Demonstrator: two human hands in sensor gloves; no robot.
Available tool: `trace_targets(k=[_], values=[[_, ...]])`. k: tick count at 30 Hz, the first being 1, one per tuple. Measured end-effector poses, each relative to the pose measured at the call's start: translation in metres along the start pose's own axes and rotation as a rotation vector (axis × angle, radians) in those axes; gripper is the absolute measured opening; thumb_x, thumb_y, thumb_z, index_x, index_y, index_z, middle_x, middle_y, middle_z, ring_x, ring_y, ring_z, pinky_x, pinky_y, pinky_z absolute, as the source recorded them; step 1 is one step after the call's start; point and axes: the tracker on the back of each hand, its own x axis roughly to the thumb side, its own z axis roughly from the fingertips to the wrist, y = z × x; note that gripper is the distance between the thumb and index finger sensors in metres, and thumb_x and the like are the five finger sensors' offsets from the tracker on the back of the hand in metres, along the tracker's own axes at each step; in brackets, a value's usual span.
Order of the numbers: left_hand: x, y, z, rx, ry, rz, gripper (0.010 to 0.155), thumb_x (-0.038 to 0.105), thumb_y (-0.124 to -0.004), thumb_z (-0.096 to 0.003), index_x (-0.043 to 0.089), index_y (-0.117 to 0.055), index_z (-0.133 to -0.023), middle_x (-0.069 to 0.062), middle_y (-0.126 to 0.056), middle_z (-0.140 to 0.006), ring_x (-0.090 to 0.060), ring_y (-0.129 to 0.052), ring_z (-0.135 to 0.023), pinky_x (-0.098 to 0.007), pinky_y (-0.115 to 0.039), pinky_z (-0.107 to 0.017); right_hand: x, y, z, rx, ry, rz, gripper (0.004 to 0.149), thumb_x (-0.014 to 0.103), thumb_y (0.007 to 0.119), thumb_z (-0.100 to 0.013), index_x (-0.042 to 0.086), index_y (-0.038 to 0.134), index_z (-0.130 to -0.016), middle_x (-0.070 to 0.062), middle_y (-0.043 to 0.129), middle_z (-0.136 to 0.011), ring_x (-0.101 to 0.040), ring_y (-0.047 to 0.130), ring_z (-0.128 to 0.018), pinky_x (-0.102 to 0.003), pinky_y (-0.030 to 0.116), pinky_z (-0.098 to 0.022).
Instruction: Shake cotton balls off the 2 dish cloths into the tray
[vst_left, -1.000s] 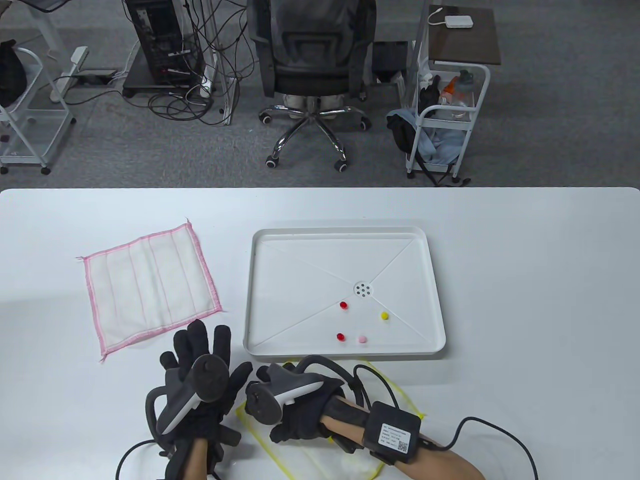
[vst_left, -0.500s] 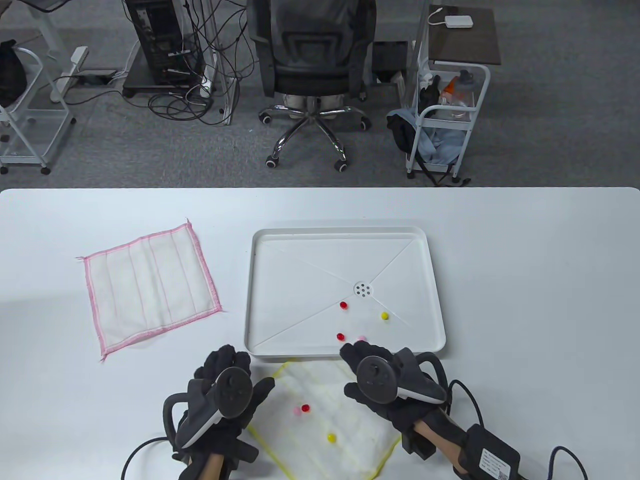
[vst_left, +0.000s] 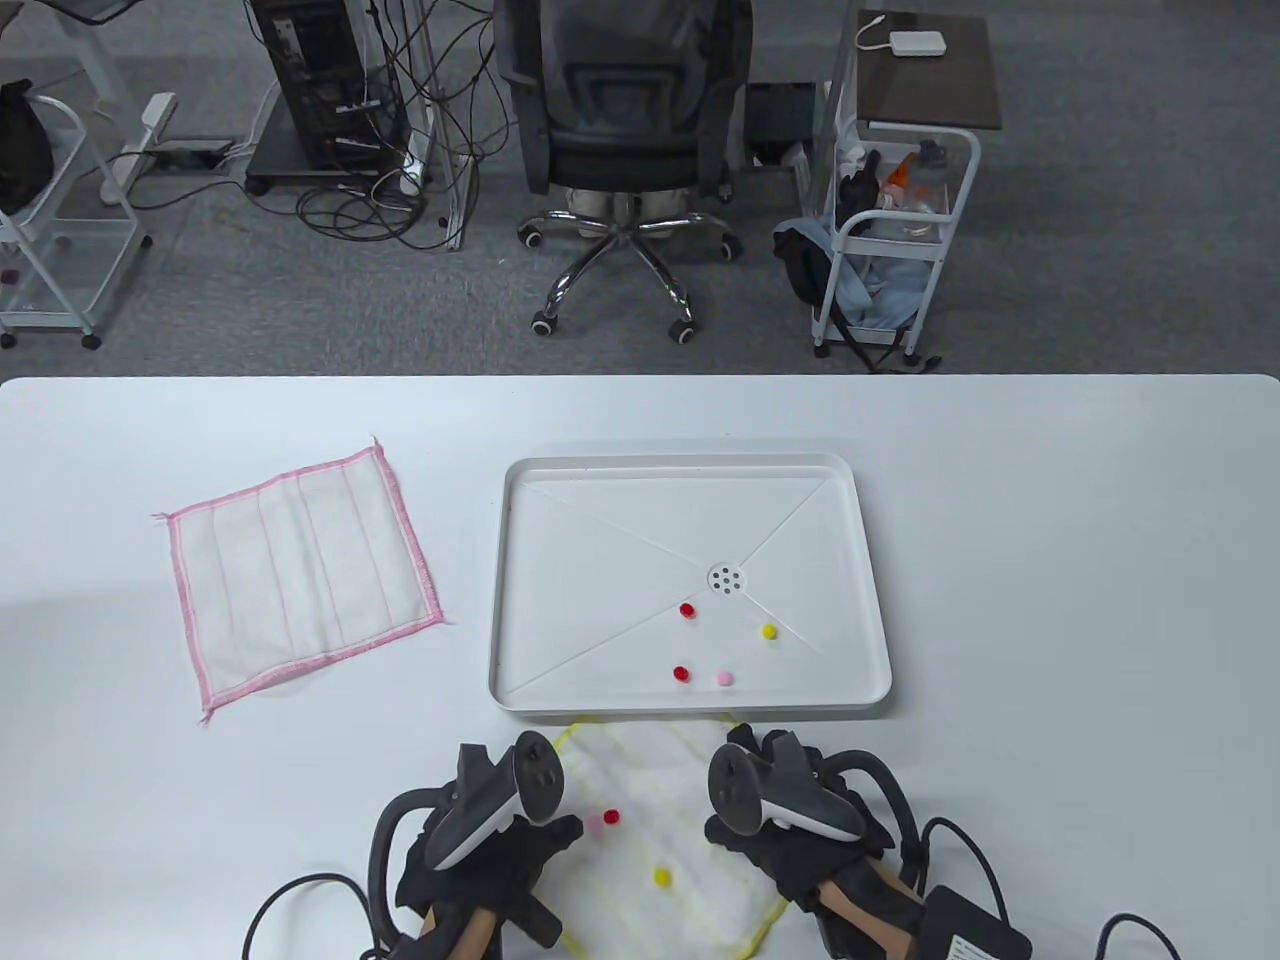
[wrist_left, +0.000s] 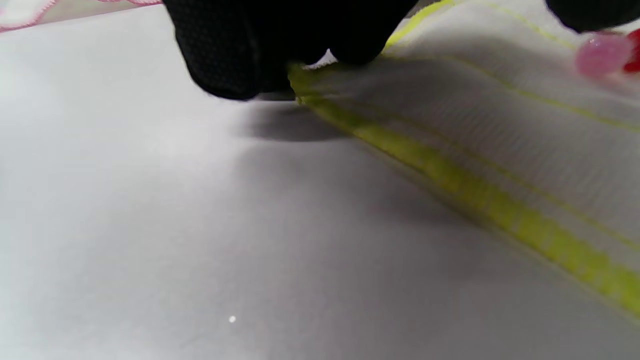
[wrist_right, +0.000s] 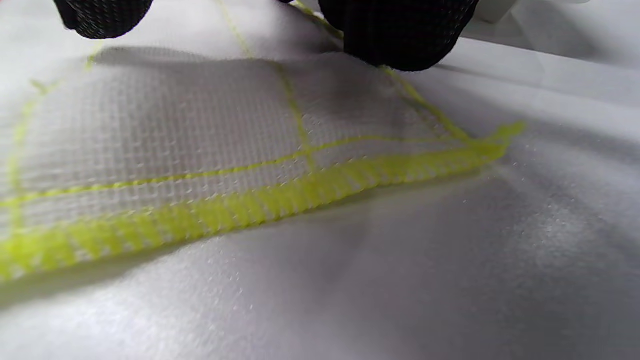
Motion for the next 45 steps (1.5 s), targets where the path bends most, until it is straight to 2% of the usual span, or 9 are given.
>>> trace_targets(k=[5,11,16,22,27,34,45], values=[[0.008,-0.001,0.0,0.003,-0.019,-0.031,0.084,0.073,-0.063,-0.0461,0.015,-0.059,-0.107,-0.021,-0.056,-0.108,-0.038,-0.077,-0.086,-0.038,-0.081,-0.063,0.006,0.0,-0.006,0.012,0.002,0.042,0.089,0.06,0.064,-0.048,0.009,0.027,-0.111,-0.028,0.035,-0.105,-0.043,0.06,-0.078,-0.042,0.067,-0.057],[0.018,-0.002,-0.002,0.0,-0.06,-0.023,0.078,0.066,-0.07,-0.0468,0.018,-0.057,-0.107,-0.017,-0.06,-0.104,-0.029,-0.084,-0.077,-0.029,-0.085,-0.058,0.008,-0.004,-0.009,-0.01,-0.009,0.01,0.086,0.054,0.07,-0.047,0.007,0.033,-0.109,-0.028,0.044,-0.102,-0.04,0.067,-0.073,-0.039,0.072,-0.052],[0.017,-0.004,-0.004,-0.011,-0.125,0.096,0.07,0.057,-0.073,-0.0493,0.022,-0.055,-0.107,-0.014,-0.065,-0.099,-0.015,-0.096,-0.063,-0.017,-0.093,-0.044,0.009,-0.007,-0.01,-0.044,-0.024,-0.041,0.079,0.048,0.075,-0.048,0.008,0.041,-0.107,-0.024,0.055,-0.096,-0.033,0.076,-0.065,-0.034,0.077,-0.045],[0.014,-0.004,-0.007,-0.072,-0.21,0.313,0.061,0.046,-0.075,-0.0525,0.022,-0.056,-0.106,-0.013,-0.07,-0.095,-0.009,-0.103,-0.05,-0.01,-0.097,-0.032,0.006,-0.013,-0.015,-0.039,-0.081,-0.184,0.066,0.034,0.079,-0.052,0.013,0.048,-0.105,-0.018,0.067,-0.089,-0.026,0.085,-0.054,-0.029,0.082,-0.034],[0.005,-0.005,-0.011,-0.129,-0.228,0.451,0.057,0.038,-0.074,-0.0541,0.023,-0.056,-0.106,-0.011,-0.076,-0.092,-0.007,-0.105,-0.043,-0.008,-0.097,-0.026,-0.001,-0.016,-0.019,0.009,-0.151,-0.387,0.057,0.027,0.077,-0.054,0.015,0.052,-0.104,-0.017,0.074,-0.085,-0.023,0.09,-0.046,-0.027,0.083,-0.026],[-0.012,-0.005,-0.017,-0.196,-0.245,0.601,0.053,0.032,-0.074,-0.0543,0.029,-0.059,-0.105,-0.011,-0.079,-0.089,-0.007,-0.106,-0.038,-0.006,-0.097,-0.021,-0.005,-0.011,-0.018,0.032,-0.223,-0.544,0.052,0.023,0.075,-0.055,0.016,0.056,-0.103,-0.016,0.077,-0.084,-0.021,0.093,-0.041,-0.025,0.084,-0.021],[-0.024,-0.001,-0.016,-0.253,-0.295,0.726,0.049,0.03,-0.075,-0.0544,0.033,-0.064,-0.102,-0.011,-0.081,-0.088,-0.008,-0.107,-0.036,-0.006,-0.097,-0.02,-0.007,-0.017,-0.007,0.029,-0.285,-0.629,0.05,0.021,0.075,-0.055,0.016,0.059,-0.102,-0.017,0.078,-0.082,-0.02,0.094,-0.037,-0.024,0.085,-0.018]])
